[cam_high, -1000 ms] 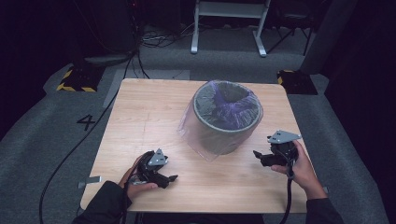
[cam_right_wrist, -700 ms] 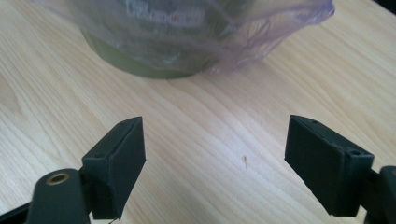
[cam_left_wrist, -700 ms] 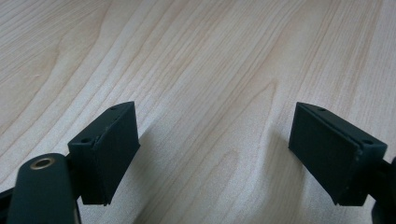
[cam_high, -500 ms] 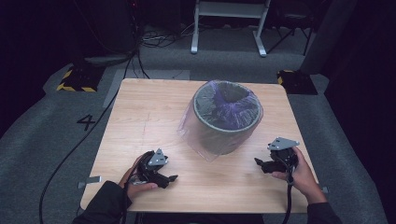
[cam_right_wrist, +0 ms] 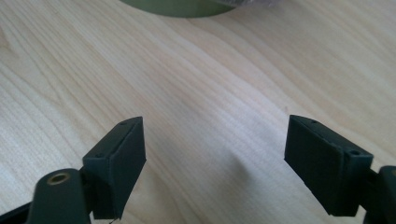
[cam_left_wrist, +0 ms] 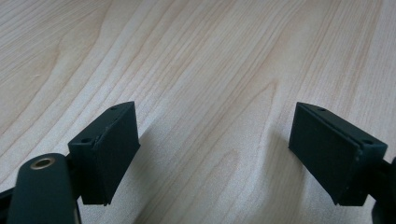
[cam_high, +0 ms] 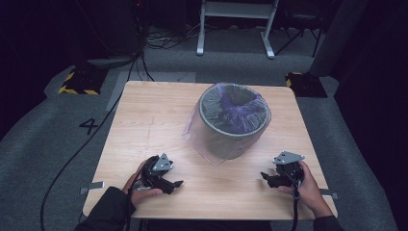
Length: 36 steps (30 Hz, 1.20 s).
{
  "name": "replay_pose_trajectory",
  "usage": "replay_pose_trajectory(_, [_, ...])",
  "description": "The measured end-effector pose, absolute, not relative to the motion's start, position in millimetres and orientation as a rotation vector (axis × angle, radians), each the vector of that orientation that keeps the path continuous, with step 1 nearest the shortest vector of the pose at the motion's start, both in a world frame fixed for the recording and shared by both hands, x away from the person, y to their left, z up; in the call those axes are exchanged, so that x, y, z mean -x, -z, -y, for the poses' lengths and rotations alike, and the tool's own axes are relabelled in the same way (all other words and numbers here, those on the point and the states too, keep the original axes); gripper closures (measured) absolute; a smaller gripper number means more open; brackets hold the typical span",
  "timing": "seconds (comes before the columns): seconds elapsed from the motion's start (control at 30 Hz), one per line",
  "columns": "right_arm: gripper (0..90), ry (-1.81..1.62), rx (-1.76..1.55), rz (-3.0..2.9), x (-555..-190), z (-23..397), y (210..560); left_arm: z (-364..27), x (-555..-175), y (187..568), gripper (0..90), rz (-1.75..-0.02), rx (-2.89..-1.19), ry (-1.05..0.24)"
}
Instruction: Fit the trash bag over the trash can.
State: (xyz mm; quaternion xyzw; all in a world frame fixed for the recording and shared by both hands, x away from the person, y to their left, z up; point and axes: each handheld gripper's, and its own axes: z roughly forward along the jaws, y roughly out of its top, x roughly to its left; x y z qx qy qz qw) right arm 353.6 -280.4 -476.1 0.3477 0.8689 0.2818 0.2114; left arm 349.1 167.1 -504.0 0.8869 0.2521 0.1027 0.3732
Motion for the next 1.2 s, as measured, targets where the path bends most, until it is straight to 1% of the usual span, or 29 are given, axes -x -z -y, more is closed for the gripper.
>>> replay_pose_trajectory(0.27, [20.7, -0.806, -1.003, -2.395, -345, 286, 488, -167, -349, 504, 15.6, -0.648, -2.272, -0.265])
replay_pose_trajectory(0.43, [20.1, -0.895, -1.091, -2.351, -341, 295, 495, -167, -348, 504, 15.7, -0.651, -2.27, -0.266])
replay_pose_trajectory(0.63, [14.6, -0.982, -1.228, -2.244, -336, 311, 504, -167, -349, 504, 15.5, -0.651, -2.271, -0.264])
replay_pose_trajectory(0.83, [14.6, -0.962, -1.297, -2.189, -333, 325, 504, -167, -349, 504, 15.2, -0.646, -2.273, -0.26])
replay_pose_trajectory(1.2, [14.7, -0.957, -1.317, -2.171, -330, 346, 504, -167, -349, 504, 15.1, -0.642, -2.275, -0.257])
